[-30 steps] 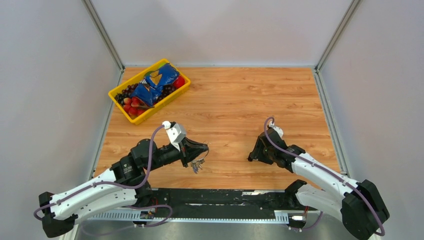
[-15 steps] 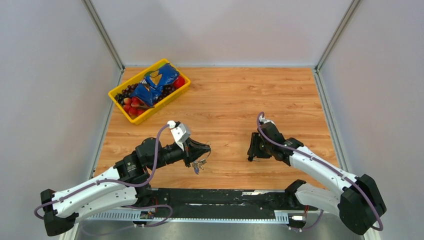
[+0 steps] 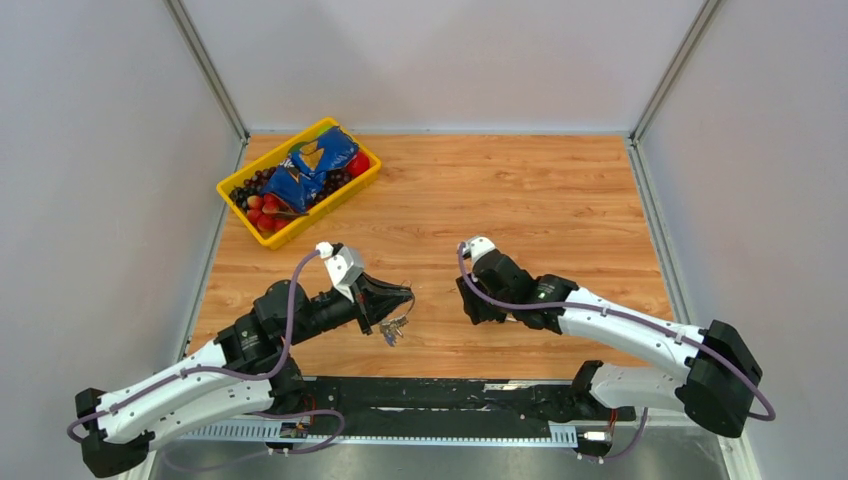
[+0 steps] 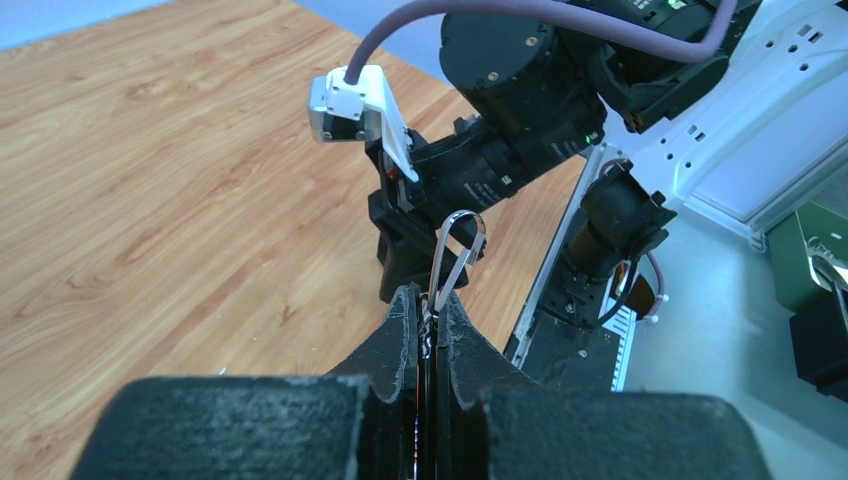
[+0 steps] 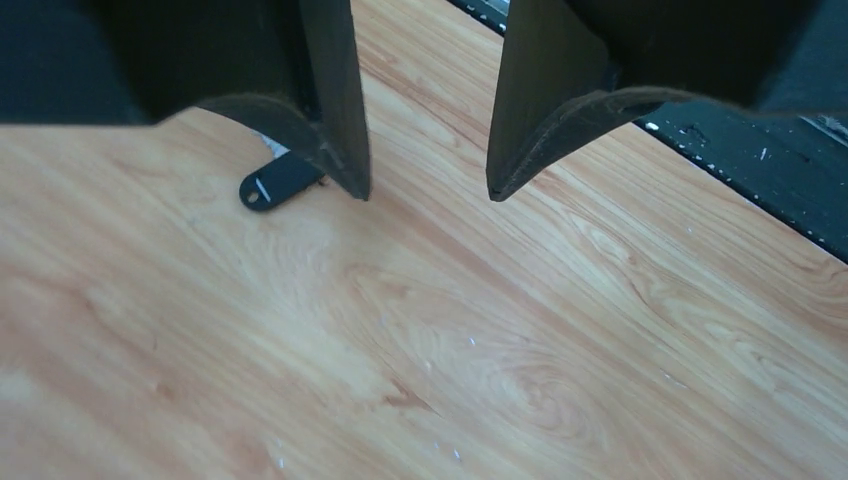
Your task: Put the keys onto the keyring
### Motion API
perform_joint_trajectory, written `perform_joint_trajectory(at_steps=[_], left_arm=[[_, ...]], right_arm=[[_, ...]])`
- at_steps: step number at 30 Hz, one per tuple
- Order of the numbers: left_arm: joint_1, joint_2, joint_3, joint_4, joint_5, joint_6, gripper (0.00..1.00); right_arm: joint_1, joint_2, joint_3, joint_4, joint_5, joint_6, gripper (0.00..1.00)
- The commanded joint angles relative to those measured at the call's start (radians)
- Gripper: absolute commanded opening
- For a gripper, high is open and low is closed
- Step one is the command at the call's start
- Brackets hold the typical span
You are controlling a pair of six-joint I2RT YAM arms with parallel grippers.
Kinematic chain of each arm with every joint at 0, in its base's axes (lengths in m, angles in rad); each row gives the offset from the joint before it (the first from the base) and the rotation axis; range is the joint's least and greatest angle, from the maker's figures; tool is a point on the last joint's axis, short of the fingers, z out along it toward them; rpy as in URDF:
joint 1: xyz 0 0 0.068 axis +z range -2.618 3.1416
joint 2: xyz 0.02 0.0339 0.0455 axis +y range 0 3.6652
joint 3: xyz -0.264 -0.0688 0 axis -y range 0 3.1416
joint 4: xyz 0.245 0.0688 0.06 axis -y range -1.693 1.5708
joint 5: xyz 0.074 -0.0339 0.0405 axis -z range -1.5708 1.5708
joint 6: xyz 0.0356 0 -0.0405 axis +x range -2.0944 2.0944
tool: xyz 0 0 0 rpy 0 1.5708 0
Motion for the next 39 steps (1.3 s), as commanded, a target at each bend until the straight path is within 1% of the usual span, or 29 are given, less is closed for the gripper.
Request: perform_joint_trajectory(at_steps=[1,2,4,5,7,8,11,15,18,21,25,28,32,39], left_arm=[[-0.005,-0.048,0.037,-0.009,-0.023,-0.024,0.00],[-0.004,-0.054,0.036,-0.017,-0.027,-0.025,0.00],[-0.005,-0.071,0.035,-0.031,-0.032,-0.025,0.00],[-0.005,-0.081,0.035,-0.035,-0.035,-0.025,0.00],[-0.004,-0.095,0.031,-0.040,-0.037,-0.026,0.00],[-0.004,-0.099,0.029,-0.040,-0.039,-0.025,0.00],[-0.005,-0.106,0.030,-0.046,-0.044,-0.020,0.00],[-0.005,-0.102,0.032,-0.047,-0.045,-0.013,0.00],[-0.005,-0.098,0.033,-0.049,-0.044,-0.008,0.00],[-0.005,-0.099,0.030,-0.046,-0.045,-0.007,0.00],[-0.004,-0.093,0.033,-0.048,-0.045,-0.001,0.00],[-0.004,-0.084,0.036,-0.048,-0.044,0.004,0.00],[-0.004,-0.066,0.043,-0.046,-0.037,0.010,0.00],[-0.005,-0.040,0.047,-0.033,-0.022,0.012,0.00]], right_arm=[[0.080,0.029,0.095,0.049,0.214,-0.168,0.52],[0.082,0.037,0.102,0.048,0.237,-0.202,0.52],[0.085,0.058,0.115,0.039,0.235,-0.292,0.56],[0.091,0.068,0.123,0.027,0.243,-0.323,0.56],[0.109,0.089,0.134,-0.008,0.254,-0.443,0.57],[0.112,0.091,0.134,-0.018,0.250,-0.467,0.59],[0.121,0.084,0.124,-0.018,0.162,-0.535,0.64],[0.157,0.107,0.118,-0.019,0.154,-0.588,0.64],[0.164,0.140,0.121,-0.023,0.144,-0.610,0.62],[0.203,0.205,0.128,-0.041,0.225,-0.664,0.61],[0.212,0.282,0.145,-0.094,0.255,-0.692,0.61],[0.214,0.292,0.153,-0.113,0.242,-0.690,0.60],[0.223,0.302,0.139,-0.150,0.274,-0.695,0.59],[0.227,0.323,0.116,-0.161,0.281,-0.710,0.58]])
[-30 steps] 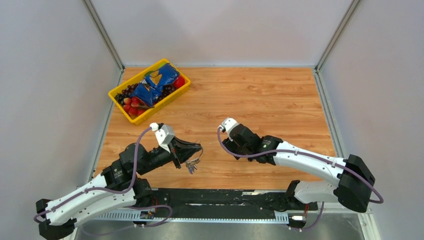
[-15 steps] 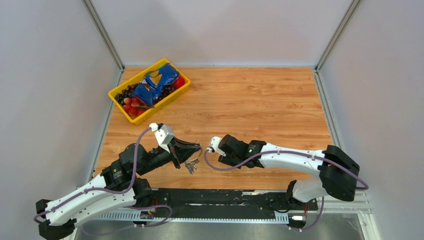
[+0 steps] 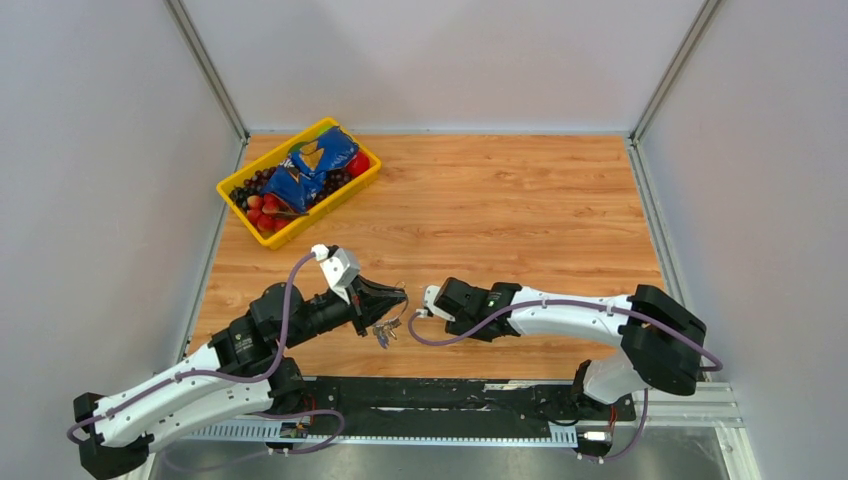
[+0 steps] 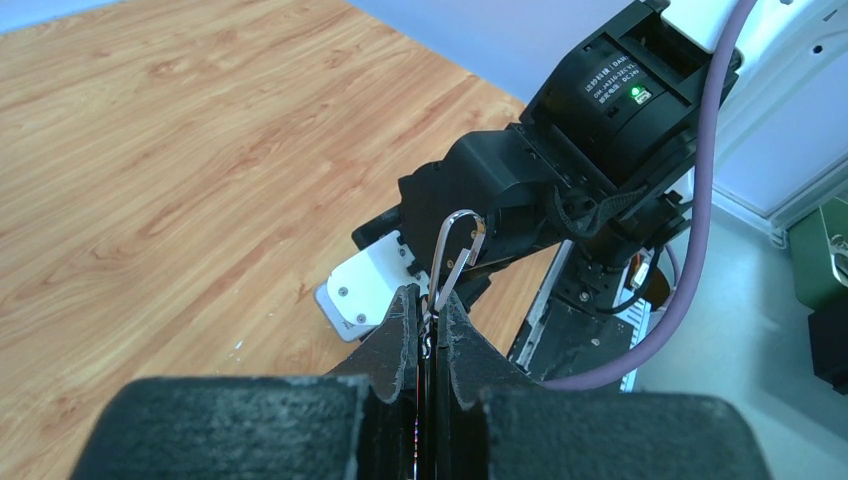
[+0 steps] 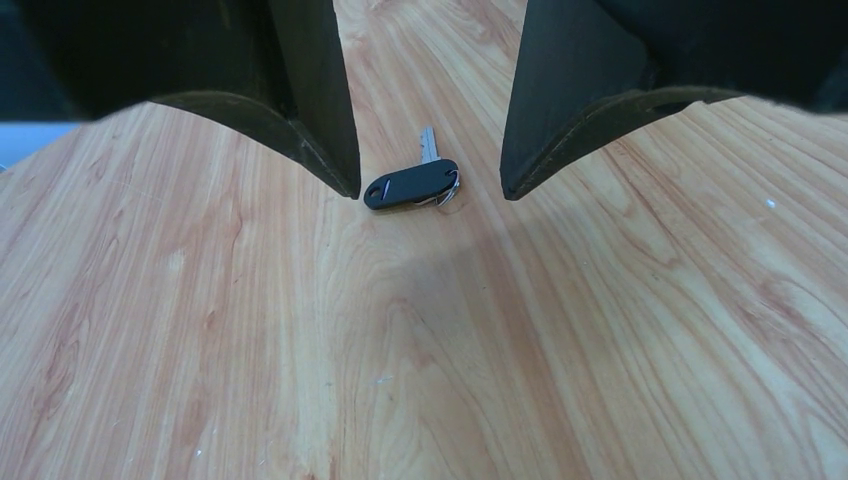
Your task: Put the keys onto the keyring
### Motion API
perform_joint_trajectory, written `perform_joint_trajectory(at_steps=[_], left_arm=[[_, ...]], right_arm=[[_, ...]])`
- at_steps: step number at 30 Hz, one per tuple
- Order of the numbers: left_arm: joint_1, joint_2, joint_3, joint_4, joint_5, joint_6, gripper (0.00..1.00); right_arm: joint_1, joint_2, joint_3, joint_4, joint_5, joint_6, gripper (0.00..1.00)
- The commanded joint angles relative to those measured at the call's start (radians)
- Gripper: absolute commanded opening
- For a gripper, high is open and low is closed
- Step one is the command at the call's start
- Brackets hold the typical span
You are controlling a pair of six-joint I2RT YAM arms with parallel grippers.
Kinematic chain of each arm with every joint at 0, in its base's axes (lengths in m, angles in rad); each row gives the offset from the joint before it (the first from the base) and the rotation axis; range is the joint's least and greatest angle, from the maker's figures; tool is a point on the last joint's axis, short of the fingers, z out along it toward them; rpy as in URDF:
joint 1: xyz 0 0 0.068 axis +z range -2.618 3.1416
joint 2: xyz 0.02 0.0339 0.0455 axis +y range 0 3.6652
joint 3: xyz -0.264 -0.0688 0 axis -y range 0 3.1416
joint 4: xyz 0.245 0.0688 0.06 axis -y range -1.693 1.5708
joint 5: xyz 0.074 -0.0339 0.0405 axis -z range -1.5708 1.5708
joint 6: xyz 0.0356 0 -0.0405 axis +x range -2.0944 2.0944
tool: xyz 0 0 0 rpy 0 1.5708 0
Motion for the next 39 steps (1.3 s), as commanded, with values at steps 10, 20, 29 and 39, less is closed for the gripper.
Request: perform_joint_trajectory(at_steps=[10,20,29,39], left_arm=[[-0.004,0.023,0.055,0.042,0.026,0.014,0.00],[-0.005,0.036,0.055,0.048,0.022,0.018,0.00],[-0.004,0.039,0.053,0.047,0.019,0.022,0.00],[-0.004,0.029,0.048,0.040,0.011,0.027,0.00]], right_arm=[[0.007,0.029,-0.042,-0.003,0.045,-0.046,0.55],[0.006,0.008,-0.095,0.040,0.060,-0.073,0.52],[0.003,0.023,-0.104,0.057,0.058,-0.078,0.40],[-0.009,0.039,-0.108,0.068,0.078,-0.074,0.00]])
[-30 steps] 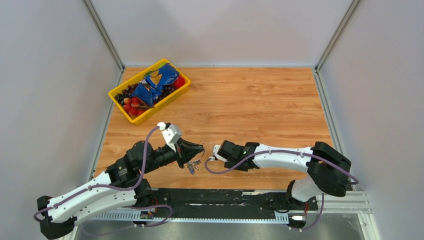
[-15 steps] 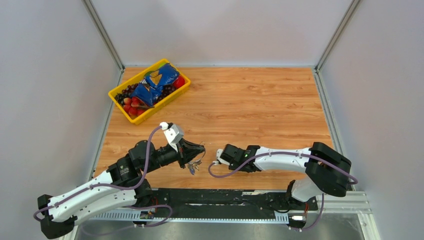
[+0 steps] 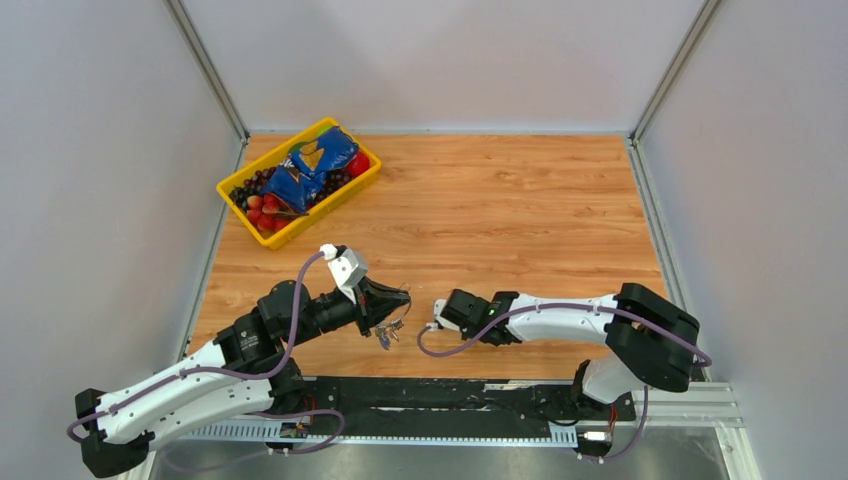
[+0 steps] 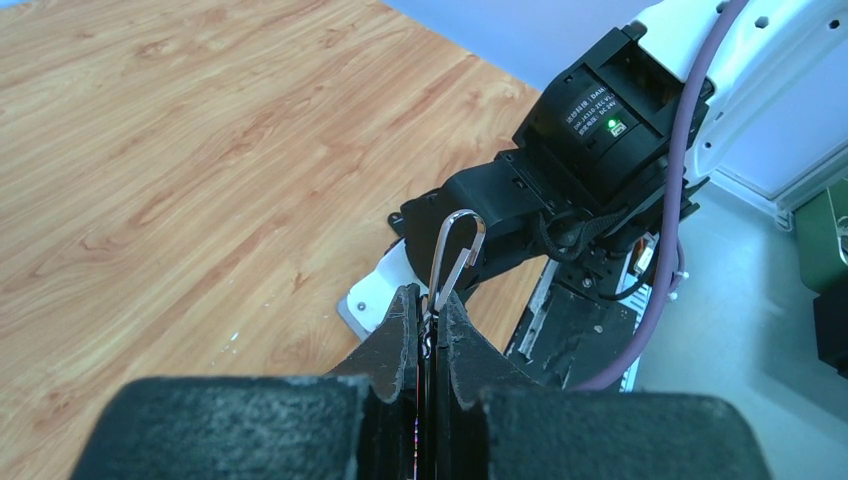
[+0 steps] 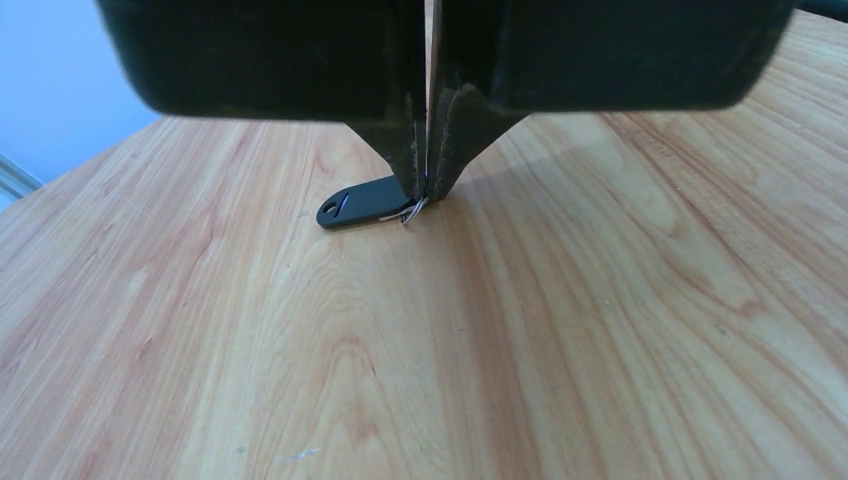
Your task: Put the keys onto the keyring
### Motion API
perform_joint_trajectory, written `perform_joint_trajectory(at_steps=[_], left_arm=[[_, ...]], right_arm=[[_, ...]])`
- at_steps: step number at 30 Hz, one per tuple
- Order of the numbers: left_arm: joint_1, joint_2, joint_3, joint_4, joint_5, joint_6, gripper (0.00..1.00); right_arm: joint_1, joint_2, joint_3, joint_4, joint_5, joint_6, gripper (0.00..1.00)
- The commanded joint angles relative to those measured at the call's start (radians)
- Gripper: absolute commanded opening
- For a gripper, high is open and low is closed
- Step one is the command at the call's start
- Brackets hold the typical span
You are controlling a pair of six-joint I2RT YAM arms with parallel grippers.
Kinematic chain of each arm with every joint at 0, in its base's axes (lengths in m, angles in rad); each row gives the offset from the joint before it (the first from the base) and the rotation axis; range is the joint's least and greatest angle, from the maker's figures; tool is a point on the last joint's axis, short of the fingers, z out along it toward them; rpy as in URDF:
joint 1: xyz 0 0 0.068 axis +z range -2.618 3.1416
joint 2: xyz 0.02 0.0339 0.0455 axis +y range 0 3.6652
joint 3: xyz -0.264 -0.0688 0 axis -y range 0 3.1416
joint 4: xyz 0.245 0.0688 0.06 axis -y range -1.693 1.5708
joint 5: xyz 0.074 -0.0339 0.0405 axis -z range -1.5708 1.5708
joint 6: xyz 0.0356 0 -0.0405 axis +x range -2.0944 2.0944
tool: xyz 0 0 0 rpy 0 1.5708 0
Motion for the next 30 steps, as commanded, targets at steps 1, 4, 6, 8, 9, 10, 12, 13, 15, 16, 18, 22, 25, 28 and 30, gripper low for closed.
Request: perform_joint_trajectory(at_steps=[1,4,6,8,9,10,12,13,15,16,18,22,25,28,30], left_arm=[[-0.004,-0.014,0.047,0.038,-0.007,0.021,0.00],[-0.004,-0.018,0.046,0.036,-0.007,0.021,0.00],[-0.005,-0.024,0.047,0.034,-0.007,0.020,0.00],[-0.004,-0.031,0.049,0.035,-0.010,0.019,0.00],[-0.004,-0.035,0.050,0.036,-0.011,0.018,0.00],[-0.005,-0.037,0.051,0.037,-0.013,0.018,0.00],[-0.005,-0.043,0.052,0.042,-0.017,0.016,0.00],[-0.005,-0.045,0.052,0.044,-0.017,0.016,0.00],[-0.005,-0.049,0.054,0.047,-0.017,0.016,0.00],[-0.005,-0.050,0.057,0.048,-0.018,0.016,0.00],[-0.005,-0.049,0.062,0.053,-0.017,0.016,0.00],[-0.005,-0.041,0.076,0.060,-0.013,0.020,0.00],[-0.005,-0.037,0.082,0.081,-0.014,0.017,0.00],[-0.004,-0.024,0.085,0.097,-0.011,0.020,0.00],[-0.006,-0.018,0.080,0.113,-0.005,0.023,0.00]], right_arm=[[-0.008,-0.009,0.000,0.025,0.036,0.003,0.00],[-0.020,-0.061,0.020,0.026,0.061,0.011,0.00],[-0.029,-0.120,0.039,0.025,0.053,0.016,0.00],[-0.035,-0.191,0.057,0.025,0.034,0.022,0.00],[-0.039,-0.230,0.069,0.026,0.019,0.027,0.00],[-0.042,-0.280,0.080,0.025,-0.005,0.031,0.00],[-0.046,-0.346,0.102,0.024,-0.043,0.038,0.00],[-0.049,-0.377,0.111,0.022,-0.061,0.042,0.00],[-0.054,-0.430,0.134,0.014,-0.104,0.051,0.00],[-0.058,-0.453,0.148,0.010,-0.130,0.057,0.00],[-0.067,-0.496,0.168,0.007,-0.186,0.067,0.00],[-0.078,-0.565,0.210,0.009,-0.324,0.093,0.00],[-0.081,-0.612,0.245,0.013,-0.430,0.114,0.00],[-0.080,-0.655,0.273,0.022,-0.527,0.142,0.00],[-0.081,-0.681,0.288,0.041,-0.595,0.162,0.00]])
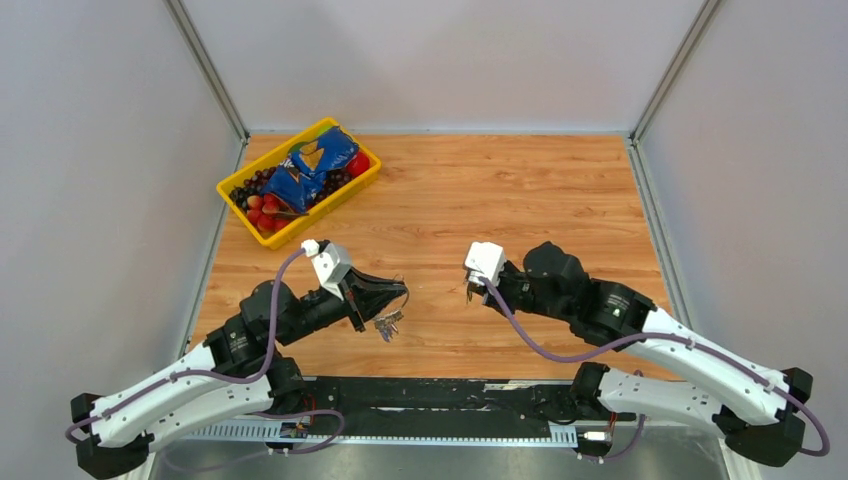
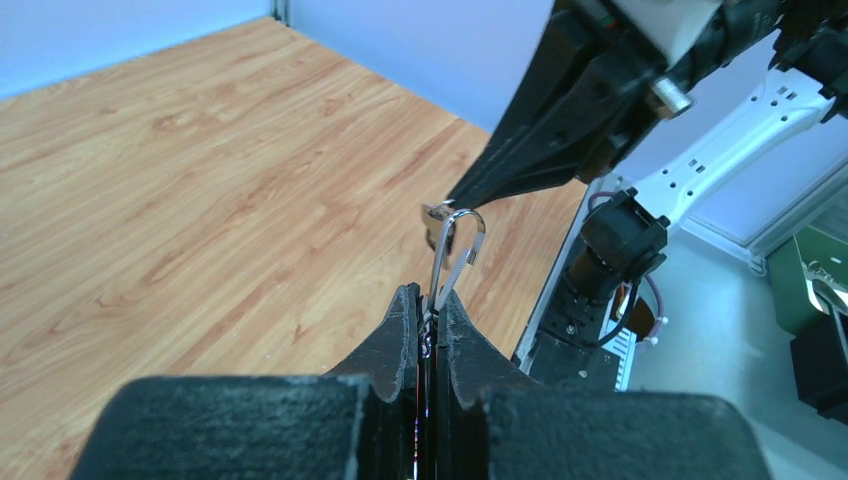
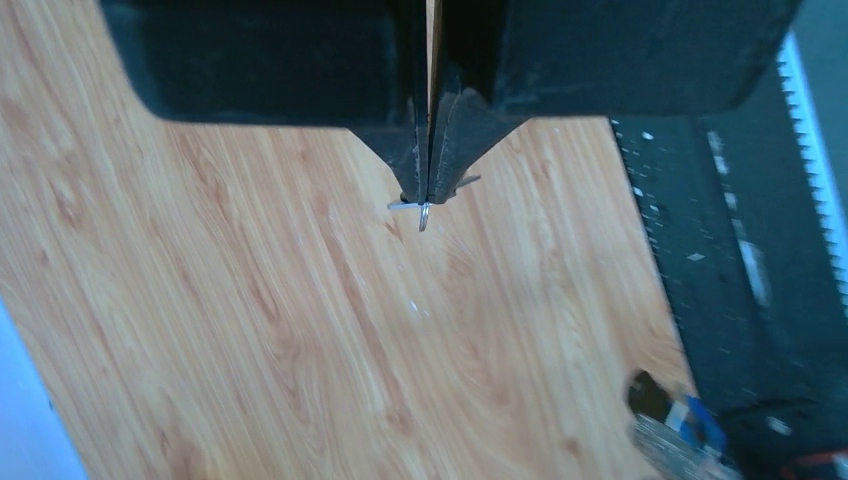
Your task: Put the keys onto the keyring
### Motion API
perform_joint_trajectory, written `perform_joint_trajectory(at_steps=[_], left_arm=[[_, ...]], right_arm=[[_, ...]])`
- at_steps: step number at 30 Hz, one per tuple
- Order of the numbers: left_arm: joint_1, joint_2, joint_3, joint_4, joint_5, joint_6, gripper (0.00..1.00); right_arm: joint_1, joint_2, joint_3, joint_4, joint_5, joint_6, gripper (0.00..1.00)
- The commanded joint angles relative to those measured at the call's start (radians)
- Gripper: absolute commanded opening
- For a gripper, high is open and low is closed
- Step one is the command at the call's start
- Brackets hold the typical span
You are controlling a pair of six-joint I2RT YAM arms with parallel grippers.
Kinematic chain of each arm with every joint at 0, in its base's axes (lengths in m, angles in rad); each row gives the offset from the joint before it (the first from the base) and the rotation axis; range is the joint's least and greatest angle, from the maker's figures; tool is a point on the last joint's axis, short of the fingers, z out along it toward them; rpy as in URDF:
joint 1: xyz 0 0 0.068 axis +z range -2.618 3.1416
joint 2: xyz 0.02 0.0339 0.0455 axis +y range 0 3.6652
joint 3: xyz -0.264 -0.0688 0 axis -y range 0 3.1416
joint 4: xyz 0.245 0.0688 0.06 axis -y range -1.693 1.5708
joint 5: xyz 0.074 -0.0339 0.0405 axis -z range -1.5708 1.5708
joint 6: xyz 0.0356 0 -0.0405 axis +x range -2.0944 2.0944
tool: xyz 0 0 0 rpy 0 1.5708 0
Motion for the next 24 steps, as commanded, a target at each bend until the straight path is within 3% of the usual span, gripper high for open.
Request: perform_joint_trajectory(at_steps=[1,14,24], left_arm=[[-0.005,0.017,0.028,0.102,0.006,0.021,0.00],[-0.005,0.002,-0.122,0.426,0.042,0.119,0.00],[-0.005,-0.052,-0.184,0.555,0.069,0.244,0.00]], right_arm=[[-0.005,-0.068,0.075,0.059,-0.221,0.068,0.00],[-0.005,-0.036,0.123,0.298,-0.504,0.380,0.00],[-0.025,0.073,0.102,0.485,-0.622,0.614,0.00]])
